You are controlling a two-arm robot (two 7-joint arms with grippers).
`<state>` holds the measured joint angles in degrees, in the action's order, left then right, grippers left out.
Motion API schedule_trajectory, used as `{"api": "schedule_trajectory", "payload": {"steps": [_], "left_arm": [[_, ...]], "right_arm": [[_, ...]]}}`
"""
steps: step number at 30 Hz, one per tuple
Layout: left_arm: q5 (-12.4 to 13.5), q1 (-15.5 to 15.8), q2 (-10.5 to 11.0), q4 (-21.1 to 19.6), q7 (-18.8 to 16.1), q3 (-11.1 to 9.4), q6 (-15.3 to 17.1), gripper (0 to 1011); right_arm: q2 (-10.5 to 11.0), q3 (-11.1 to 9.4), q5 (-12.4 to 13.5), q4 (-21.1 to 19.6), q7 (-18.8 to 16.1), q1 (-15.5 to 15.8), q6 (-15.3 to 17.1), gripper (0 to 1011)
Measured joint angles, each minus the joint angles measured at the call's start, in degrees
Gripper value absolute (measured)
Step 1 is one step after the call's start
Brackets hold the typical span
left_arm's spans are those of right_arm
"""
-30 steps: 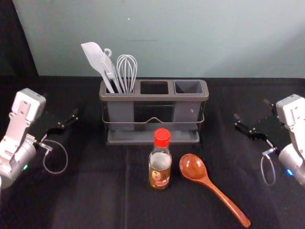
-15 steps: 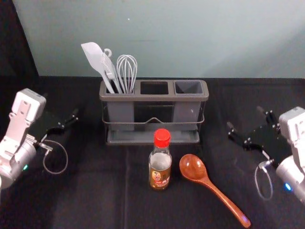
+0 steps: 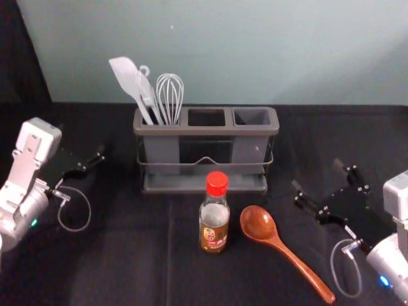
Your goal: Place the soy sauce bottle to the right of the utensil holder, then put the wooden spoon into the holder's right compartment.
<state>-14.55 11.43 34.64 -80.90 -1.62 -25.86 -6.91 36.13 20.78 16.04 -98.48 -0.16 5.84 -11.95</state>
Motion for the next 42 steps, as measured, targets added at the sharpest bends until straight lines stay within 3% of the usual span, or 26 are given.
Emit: {"api": "schedule_trajectory", "payload": {"steps": [12,23,32,42], "left_arm": [[0.00,0.00,0.00,0.00,0.00,0.00,0.00,1000],[0.00,0.00,0.00,0.00,0.00,0.00,0.00,1000],[0.00,0.00,0.00,0.00,0.00,0.00,0.00,1000],[0.00,0.00,0.00,0.00,0.00,0.00,0.00,1000]], "right_arm": [[-1.21,0.26,3.90,-3.41,-6.31,2.57,-0.79,1002],[-3.15,1.59,4.37,-4.32,-9.94,2.65,-0.49,1003],[-5.15,2.74,4.25,-4.71,-12.91,1.56,0.73,1003],[-8.46,4.63,3.23,-2.60,-16.87,-2.58,2.64,1003]]}}
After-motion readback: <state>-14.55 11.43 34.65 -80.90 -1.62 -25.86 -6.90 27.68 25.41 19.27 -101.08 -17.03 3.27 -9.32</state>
